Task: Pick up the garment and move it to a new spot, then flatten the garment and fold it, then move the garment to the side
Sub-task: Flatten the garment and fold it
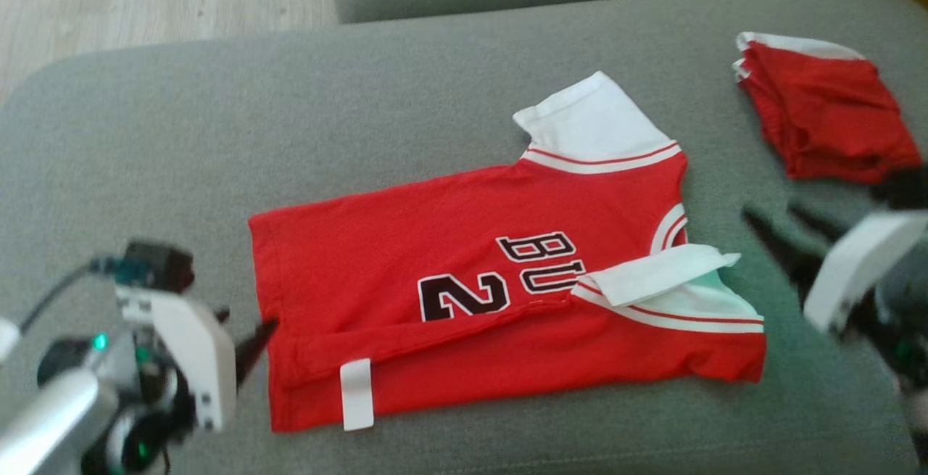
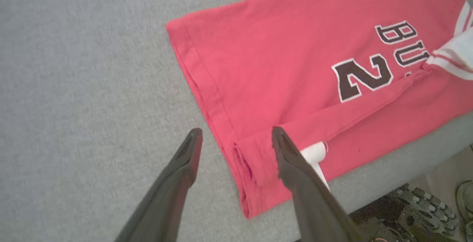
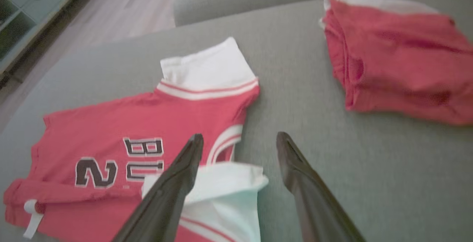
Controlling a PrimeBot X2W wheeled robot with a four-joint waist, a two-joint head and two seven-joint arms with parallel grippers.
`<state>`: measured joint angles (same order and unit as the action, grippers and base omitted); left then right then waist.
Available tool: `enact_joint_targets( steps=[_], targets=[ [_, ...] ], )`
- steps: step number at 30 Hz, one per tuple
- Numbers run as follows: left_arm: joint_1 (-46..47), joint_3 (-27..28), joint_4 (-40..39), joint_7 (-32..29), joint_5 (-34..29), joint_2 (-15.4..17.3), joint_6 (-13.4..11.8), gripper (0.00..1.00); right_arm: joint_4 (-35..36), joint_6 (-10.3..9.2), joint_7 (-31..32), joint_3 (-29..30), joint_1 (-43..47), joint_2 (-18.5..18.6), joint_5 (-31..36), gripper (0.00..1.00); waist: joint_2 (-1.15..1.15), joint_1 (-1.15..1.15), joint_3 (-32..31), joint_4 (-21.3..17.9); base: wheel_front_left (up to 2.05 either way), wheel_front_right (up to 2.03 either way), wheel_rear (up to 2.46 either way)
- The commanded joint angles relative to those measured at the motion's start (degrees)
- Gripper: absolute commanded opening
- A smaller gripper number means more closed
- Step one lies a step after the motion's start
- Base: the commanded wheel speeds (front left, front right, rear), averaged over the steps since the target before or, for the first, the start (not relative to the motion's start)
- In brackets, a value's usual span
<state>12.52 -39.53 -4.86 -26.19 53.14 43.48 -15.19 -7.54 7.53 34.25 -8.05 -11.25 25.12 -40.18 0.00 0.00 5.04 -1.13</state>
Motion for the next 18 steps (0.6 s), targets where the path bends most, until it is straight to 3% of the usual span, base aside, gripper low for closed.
enact_joint_targets(
  steps=[1,8,18],
  targets=[
    [5.04,3.75,-0.42,-0.23,0.09,1.90,0.45,1.00,1.74,-0.04,-0.98,0.16,-3.97,0.33,0.92,1.00,0.00,0.00,1.03,0.51,0.00,0.00,0.00],
    [16.88,2.07,8.72,-5.15,-0.06,-2.83,4.97,1.00,-7.95,-0.04,-7.59,-0.59,-17.38,-5.01,5.13,1.00,0.00,0.00,6.60,2.23,0.00,0.00,0.00],
    [30.98,-1.81,21.77,-8.24,-3.22,-10.34,10.57,1.00,-26.28,-0.04,-12.22,-9.88,-35.79,-2.85,5.28,1.00,0.00,0.00,13.69,6.44,0.00,0.00,0.00]
  ],
)
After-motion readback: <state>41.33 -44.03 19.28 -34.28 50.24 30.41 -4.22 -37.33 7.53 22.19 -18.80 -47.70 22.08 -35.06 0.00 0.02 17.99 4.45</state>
